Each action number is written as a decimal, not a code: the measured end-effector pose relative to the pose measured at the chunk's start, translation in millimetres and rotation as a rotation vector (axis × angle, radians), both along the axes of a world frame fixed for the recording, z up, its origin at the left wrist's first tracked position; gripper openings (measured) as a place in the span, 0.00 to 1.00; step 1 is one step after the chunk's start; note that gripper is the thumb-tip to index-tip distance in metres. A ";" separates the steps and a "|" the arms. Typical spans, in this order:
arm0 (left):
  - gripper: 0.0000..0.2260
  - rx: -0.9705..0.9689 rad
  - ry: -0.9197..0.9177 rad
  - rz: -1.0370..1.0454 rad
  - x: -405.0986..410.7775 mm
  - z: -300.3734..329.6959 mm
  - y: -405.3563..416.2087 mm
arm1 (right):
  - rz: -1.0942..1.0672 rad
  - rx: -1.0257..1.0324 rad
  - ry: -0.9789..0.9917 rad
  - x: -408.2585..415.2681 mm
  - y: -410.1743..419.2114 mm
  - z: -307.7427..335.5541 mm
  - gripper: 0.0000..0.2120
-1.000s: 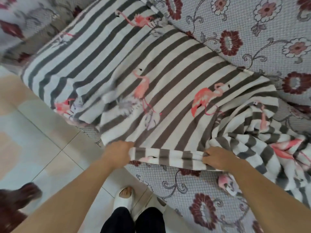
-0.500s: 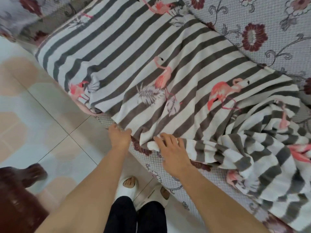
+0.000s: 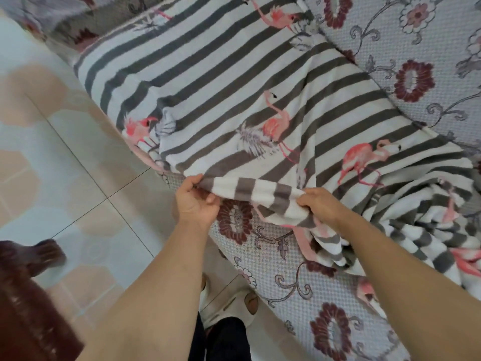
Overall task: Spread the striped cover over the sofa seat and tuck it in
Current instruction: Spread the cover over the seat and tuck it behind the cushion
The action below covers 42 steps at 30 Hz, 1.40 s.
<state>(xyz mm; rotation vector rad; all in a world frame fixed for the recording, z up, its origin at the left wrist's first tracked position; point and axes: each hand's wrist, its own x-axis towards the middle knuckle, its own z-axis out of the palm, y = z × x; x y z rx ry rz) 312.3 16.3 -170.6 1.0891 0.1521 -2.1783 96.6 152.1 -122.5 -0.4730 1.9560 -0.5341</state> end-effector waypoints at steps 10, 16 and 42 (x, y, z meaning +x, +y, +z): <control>0.18 -0.018 -0.094 -0.125 26.2 -1.5 13.7 | 0.427 -0.087 0.936 39.7 1.5 -8.5 0.12; 0.13 0.039 -0.318 0.023 66.3 -14.0 34.0 | 1.035 -0.254 0.701 105.4 24.4 -27.9 0.19; 0.18 -0.126 -1.170 -0.730 97.0 -70.3 50.5 | 0.893 0.112 0.060 117.1 89.4 -47.1 0.10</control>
